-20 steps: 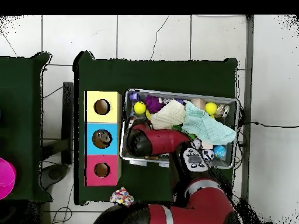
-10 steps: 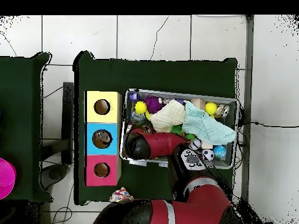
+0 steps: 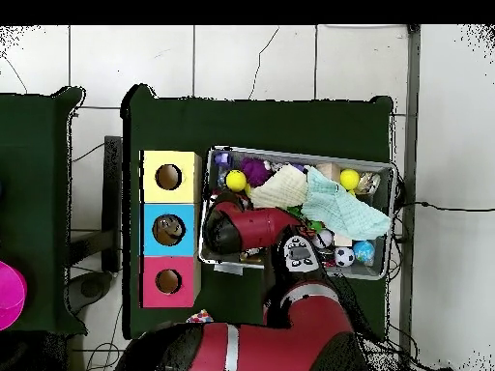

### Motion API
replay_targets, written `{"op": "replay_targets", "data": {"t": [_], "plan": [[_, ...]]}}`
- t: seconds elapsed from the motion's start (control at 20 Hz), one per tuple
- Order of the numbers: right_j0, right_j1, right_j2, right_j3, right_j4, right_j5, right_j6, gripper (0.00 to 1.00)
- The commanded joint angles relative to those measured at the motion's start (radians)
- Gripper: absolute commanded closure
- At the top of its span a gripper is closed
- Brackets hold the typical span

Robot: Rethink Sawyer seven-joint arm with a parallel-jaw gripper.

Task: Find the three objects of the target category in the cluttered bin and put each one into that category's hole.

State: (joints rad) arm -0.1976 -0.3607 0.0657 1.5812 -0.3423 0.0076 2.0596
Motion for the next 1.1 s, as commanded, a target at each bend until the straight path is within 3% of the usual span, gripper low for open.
{"op": "replay_targets", "data": {"t": [0.05, 0.2, 0.35, 0.5, 0.55, 0.65, 0.85, 1.1], "plan": [[-0.071, 0.412, 0.123, -0.248, -0.112, -0.214, 0.036, 0.0], [-0.082, 0.416, 0.138, -0.261, -0.138, -0.181, 0.029, 0.0], [-0.142, 0.439, 0.216, -0.282, -0.163, -0.038, -0.036, 0.0], [-0.141, 0.47, 0.225, -0.332, -0.13, 0.104, -0.078, 0.0], [-0.086, 0.475, 0.165, -0.372, -0.093, 0.172, -0.067, 0.0], [0.042, 0.493, 0.015, -0.446, -0.049, 0.189, 0.02, 0.0], [0.294, 0.562, -0.335, -0.53, 0.05, 0.06, 0.248, 0.0], [0.339, 0.588, -0.411, -0.53, 0.105, 0.012, 0.254, 0.0]]}}
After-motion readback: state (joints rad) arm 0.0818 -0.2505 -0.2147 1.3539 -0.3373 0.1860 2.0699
